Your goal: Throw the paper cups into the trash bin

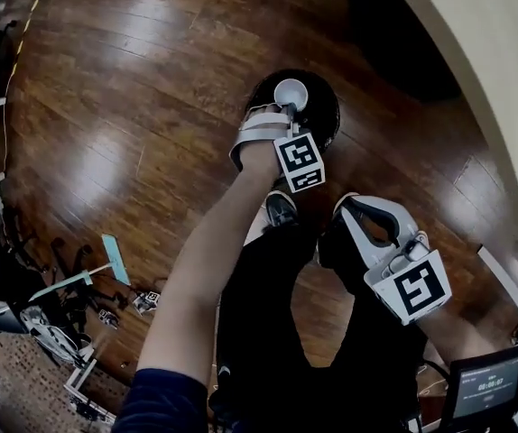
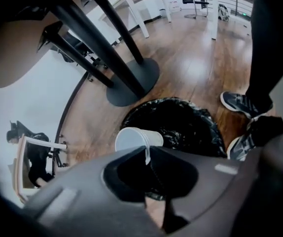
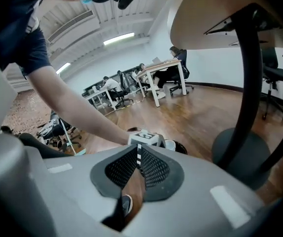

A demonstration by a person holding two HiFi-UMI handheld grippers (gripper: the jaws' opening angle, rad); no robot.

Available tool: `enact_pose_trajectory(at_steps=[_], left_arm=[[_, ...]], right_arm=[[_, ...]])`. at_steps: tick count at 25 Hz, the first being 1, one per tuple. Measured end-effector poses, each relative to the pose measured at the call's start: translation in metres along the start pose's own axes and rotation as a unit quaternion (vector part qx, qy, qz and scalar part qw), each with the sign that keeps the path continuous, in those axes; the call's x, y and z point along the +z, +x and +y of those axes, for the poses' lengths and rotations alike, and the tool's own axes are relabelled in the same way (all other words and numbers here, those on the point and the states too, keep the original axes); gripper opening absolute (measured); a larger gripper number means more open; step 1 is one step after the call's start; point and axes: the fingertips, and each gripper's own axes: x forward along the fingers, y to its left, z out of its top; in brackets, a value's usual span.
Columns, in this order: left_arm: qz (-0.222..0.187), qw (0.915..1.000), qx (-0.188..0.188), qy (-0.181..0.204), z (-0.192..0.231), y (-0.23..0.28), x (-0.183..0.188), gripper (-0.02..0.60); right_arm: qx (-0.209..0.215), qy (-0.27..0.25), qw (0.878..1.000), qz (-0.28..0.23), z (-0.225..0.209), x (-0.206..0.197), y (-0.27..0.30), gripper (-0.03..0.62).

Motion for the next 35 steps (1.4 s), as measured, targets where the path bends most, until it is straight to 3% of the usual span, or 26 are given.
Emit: enact_pose_trajectory(at_steps=[6,11,16,19,23,25,29,35], left_arm=[[0.026,0.9993,-0.022,0.017,-0.048,0.104,-0.014,0.029],[0.043,0.9983,-0.031,0.024,-0.068,0.147,-0.012,0.029],[0.047,0.9985,-0.025,0.008,-0.057,0.171,-0.005,0.029],[0.08,0.9939,-0.073,-0.018,-0.074,0.187,-0.022,0.029],[0.117,0.9786,-0.161,-0.052,-0.102,0.196,-0.034,0.069],[0.111,0.9763,-0.17,-0.074,-0.103,0.198,-0.032,0.086],[0.081,0.9755,-0.167,-0.118,-0.086,0.175,-0.025,0.087],[0.001,0.9828,-0.092,-0.16,-0.039,0.085,-0.008,0.087]], right_arm=[[0.026,0.024,0.999,-0.014,-0.007,-0.03,0.018,0.028],[0.04,0.024,0.999,0.0,-0.01,-0.043,0.019,0.028],[0.044,0.03,0.999,0.008,-0.006,-0.046,0.018,0.028],[0.044,0.043,0.998,0.011,-0.007,-0.052,0.016,0.028],[0.03,0.024,0.999,-0.028,-0.025,-0.041,0.017,0.028],[0.023,0.018,0.998,-0.049,-0.037,-0.036,0.019,0.026],[0.009,0.023,0.999,-0.044,-0.04,-0.034,0.014,0.025],[0.007,0.036,0.999,-0.02,-0.021,-0.014,0.002,0.025]])
